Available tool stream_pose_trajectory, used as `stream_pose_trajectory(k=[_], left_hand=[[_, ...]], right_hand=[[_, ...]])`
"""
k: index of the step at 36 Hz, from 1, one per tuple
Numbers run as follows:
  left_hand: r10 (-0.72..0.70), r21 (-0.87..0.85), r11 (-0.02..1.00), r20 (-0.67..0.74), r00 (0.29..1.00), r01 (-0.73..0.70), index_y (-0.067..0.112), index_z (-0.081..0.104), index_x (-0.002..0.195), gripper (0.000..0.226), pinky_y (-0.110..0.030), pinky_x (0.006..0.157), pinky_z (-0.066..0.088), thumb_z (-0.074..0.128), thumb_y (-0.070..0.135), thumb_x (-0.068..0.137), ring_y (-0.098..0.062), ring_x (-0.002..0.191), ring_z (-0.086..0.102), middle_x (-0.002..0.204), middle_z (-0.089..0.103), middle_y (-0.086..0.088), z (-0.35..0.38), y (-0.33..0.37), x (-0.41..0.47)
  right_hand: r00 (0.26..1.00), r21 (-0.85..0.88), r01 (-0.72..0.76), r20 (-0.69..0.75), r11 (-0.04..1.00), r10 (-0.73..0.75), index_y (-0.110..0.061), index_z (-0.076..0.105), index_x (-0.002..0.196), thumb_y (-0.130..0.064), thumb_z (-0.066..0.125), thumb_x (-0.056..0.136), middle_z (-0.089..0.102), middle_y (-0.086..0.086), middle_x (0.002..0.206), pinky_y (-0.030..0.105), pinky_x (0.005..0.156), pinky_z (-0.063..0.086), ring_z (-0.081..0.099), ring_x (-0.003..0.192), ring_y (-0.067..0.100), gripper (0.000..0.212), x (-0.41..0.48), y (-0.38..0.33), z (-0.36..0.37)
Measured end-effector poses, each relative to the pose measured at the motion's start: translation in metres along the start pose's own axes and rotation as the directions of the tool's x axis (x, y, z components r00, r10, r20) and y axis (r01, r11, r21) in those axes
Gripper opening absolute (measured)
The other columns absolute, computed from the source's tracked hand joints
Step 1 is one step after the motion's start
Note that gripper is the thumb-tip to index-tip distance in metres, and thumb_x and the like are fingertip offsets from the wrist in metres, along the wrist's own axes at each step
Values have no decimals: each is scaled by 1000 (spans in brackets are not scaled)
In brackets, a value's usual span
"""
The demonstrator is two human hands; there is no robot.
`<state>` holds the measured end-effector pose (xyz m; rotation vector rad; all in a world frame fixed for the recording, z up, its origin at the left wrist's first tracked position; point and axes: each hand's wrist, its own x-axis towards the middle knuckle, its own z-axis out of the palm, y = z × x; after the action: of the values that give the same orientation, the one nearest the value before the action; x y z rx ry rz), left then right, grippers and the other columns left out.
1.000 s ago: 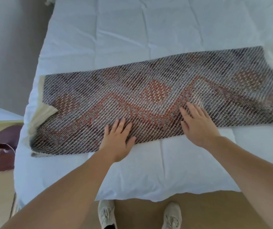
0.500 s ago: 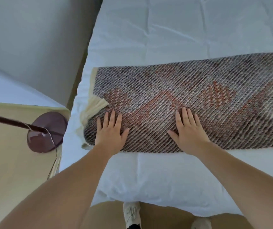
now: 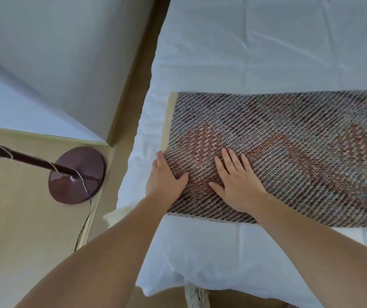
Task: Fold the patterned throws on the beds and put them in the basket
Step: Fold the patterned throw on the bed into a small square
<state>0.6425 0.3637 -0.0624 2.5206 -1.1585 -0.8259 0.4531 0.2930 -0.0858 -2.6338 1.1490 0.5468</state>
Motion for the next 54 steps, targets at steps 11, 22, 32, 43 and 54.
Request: stream_pose_trajectory(k=[11, 22, 32, 43, 54], left_hand=[[310, 513, 796, 112, 944, -322, 10, -12, 152, 73, -47, 120, -6, 23, 45, 98, -30, 147, -16, 159, -18, -16, 70, 85, -24], [432, 508, 684, 297, 852, -524, 14, -8, 153, 70, -50, 119, -6, 14, 51, 99, -27, 147, -15, 161, -12, -12, 201, 234, -100], [600, 439, 429, 515, 612, -789, 22, -22, 149, 83, -46, 117, -14, 18, 67, 92, -23, 144, -26, 156, -29, -1, 297, 367, -170], [585, 494, 259, 604, 542, -830, 17, -17, 150, 66, -43, 116, -19, 19, 38, 99, -19, 140, -33, 155, -30, -6, 326, 412, -181], [582, 416, 239, 661, 473, -877, 12, -24, 145, 71, -44, 118, -12, 12, 52, 98, -22, 143, -28, 158, -25, -8, 356, 465, -198]], right_hand=[[966, 6, -256, 42, 967, 255, -12, -18, 150, -64, -11, 88, -23, 6, 158, 45, 119, -9, -21, 145, 23, 81, -88, 143, 28], [908, 55, -417, 65, 907, 413, -11, -14, 151, -65, -14, 85, -17, 5, 160, 41, 119, -9, -16, 147, 21, 85, -214, 325, 80], [894, 80, -448, 63, 891, 444, -21, -3, 153, -69, -14, 80, -7, 7, 161, 48, 118, -2, -6, 149, 27, 88, -329, 475, 103], [815, -78, -574, 34, 815, 578, -18, -3, 154, -21, 40, 96, -2, 12, 161, 52, 116, 10, 5, 147, 36, 72, -362, 567, 122], [761, 175, -642, 261, 746, 594, -29, -3, 153, -31, 53, 84, -10, 11, 160, 43, 115, 18, 10, 145, 34, 89, -384, 603, 105]])
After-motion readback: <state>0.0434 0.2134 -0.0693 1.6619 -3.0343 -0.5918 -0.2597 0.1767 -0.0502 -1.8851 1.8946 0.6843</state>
